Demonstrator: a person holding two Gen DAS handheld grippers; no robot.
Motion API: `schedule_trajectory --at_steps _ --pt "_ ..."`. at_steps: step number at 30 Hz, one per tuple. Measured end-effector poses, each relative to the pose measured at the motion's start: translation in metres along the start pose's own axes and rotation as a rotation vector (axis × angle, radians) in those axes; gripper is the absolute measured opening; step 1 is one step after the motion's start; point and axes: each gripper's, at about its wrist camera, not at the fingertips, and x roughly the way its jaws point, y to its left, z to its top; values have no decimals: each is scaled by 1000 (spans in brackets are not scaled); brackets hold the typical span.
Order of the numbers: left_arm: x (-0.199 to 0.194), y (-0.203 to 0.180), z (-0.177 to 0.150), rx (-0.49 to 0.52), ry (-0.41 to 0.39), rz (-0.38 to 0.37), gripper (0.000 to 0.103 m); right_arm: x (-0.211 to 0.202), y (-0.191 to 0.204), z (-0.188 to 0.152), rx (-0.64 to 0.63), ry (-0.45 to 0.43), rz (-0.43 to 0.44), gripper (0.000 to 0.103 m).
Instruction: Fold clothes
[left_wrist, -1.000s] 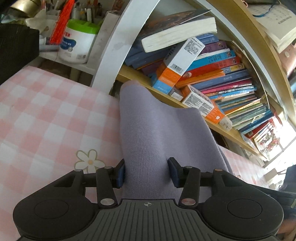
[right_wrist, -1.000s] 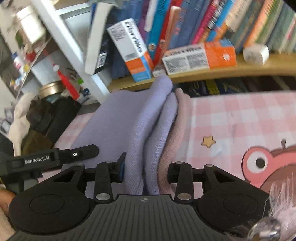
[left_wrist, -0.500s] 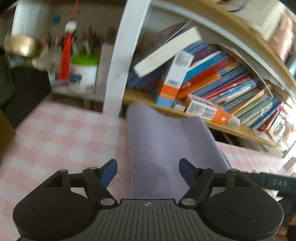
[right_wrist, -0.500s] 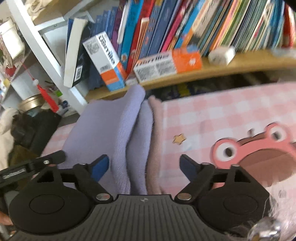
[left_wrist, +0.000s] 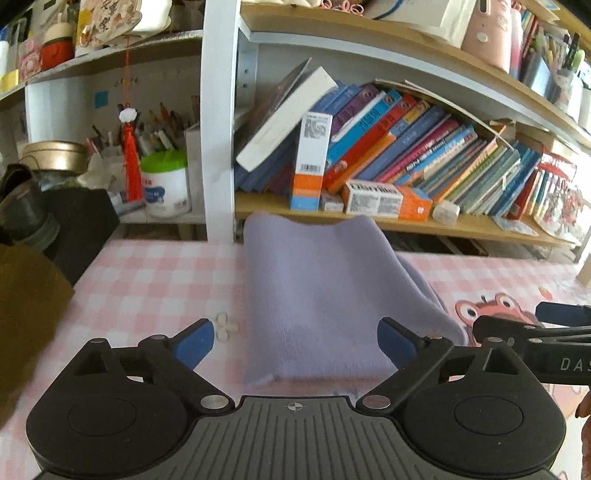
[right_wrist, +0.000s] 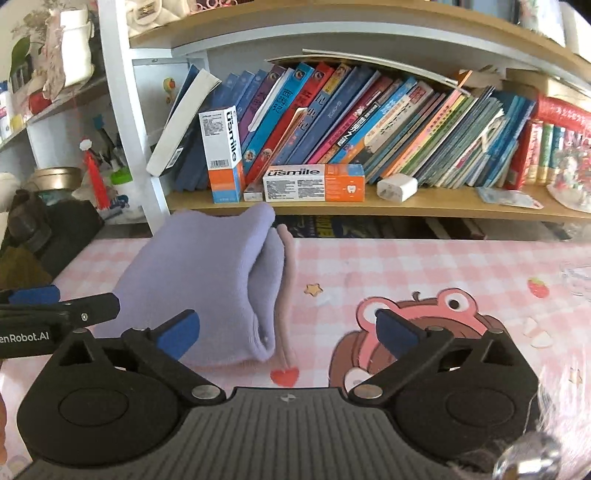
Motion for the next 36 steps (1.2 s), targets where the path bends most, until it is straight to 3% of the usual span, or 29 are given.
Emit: schedule_trajectory --at_steps 6,17,36 --pt "-14 -5 -11 -8 14 1 100 -12 -2 -14 26 33 -45 103" --pt "-38 -13 -25 -8 13 11 103 -35 0 -36 79 69 -49 103" --pt "-50 -12 -34 -10 3 73 103 -44 2 -42 60 74 -68 103"
